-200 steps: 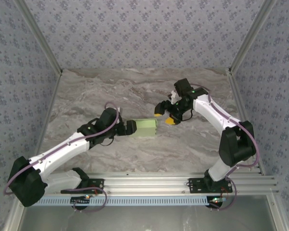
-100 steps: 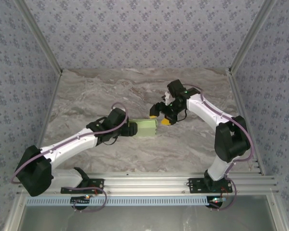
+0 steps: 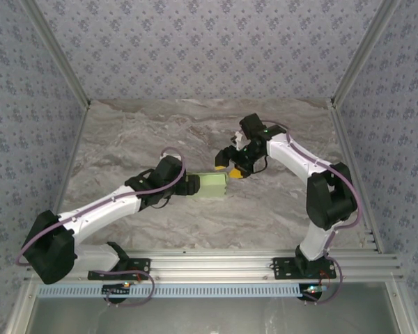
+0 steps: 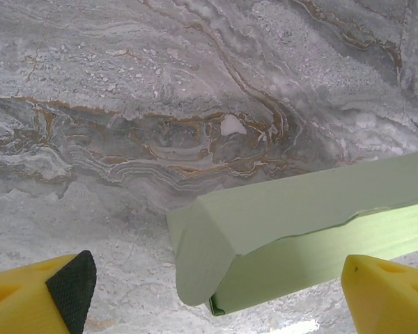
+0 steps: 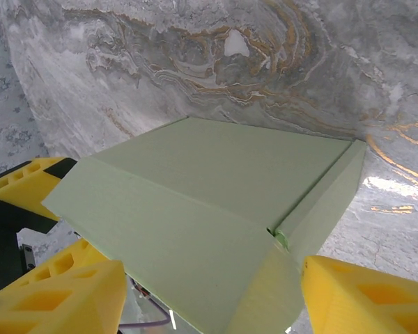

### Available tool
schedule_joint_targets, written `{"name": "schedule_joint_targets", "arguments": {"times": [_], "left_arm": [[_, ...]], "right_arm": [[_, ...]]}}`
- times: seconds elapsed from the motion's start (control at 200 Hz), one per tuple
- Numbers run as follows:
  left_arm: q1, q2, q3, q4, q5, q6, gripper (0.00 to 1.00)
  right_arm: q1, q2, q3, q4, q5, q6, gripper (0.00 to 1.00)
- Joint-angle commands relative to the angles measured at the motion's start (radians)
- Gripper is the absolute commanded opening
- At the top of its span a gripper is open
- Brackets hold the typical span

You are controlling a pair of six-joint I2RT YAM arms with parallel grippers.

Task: Fold the paper box

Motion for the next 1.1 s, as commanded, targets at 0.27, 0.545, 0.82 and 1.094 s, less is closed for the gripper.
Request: {"name": "schedule_joint_targets", "arguments": {"times": [0.27,0.545,0.82,1.094], "left_arm": [[-0.003,0.055,0.033,0.055,0.012,0.044,0.83],[-0.005,0.092,0.037,0.074,0.04,0.047,0.64],[-0.006,0.097,0.037,0.065,0.026,0.06,0.63],[-0.014,0.101,0.039,0.047,0.008,0.068,0.63]], "right_arm": [[0.027,0.019,0.058,-0.051,-0.049,0.004,0.58],[0.028,0.03,0.063,-0.064,-0.079,0.028,0.55],[0.029,0.04,0.066,-0.042,-0.115,0.095,0.54],[0.028,0.052,0.06,-0.022,-0.144,0.14,0.47]]}}
